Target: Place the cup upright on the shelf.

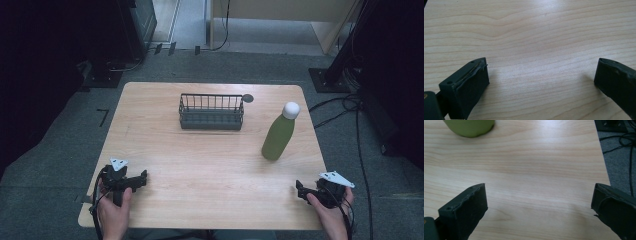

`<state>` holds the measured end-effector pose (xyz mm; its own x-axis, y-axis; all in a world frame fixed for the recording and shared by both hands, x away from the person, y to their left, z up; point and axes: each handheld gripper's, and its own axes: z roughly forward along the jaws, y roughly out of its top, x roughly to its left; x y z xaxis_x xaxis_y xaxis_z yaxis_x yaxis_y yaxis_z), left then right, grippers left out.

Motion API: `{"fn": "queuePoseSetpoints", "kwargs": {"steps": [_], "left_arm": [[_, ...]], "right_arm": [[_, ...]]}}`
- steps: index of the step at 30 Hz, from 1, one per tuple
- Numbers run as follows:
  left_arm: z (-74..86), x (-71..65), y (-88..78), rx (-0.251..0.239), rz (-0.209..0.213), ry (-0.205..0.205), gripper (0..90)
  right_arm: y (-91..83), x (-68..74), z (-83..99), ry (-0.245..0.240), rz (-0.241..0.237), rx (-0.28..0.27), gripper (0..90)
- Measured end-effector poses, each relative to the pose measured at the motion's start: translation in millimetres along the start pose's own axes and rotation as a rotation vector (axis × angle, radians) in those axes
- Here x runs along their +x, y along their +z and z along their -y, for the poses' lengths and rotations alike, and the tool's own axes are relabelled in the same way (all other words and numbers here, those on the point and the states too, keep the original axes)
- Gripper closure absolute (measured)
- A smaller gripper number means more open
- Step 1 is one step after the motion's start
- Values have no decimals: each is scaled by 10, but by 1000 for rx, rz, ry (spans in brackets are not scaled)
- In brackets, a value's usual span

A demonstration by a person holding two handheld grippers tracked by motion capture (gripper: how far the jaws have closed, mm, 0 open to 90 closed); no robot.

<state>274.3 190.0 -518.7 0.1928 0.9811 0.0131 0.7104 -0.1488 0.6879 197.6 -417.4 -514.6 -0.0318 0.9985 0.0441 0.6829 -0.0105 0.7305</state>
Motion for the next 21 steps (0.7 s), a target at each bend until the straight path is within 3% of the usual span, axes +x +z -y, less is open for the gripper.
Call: {"fn": "queuePoseSetpoints", "kwargs": {"steps": [21], "left_arm": [[0,0,0,0,0,0,0]], "right_arm": [[-51,292,-420,6,-79,-71,10]]}}
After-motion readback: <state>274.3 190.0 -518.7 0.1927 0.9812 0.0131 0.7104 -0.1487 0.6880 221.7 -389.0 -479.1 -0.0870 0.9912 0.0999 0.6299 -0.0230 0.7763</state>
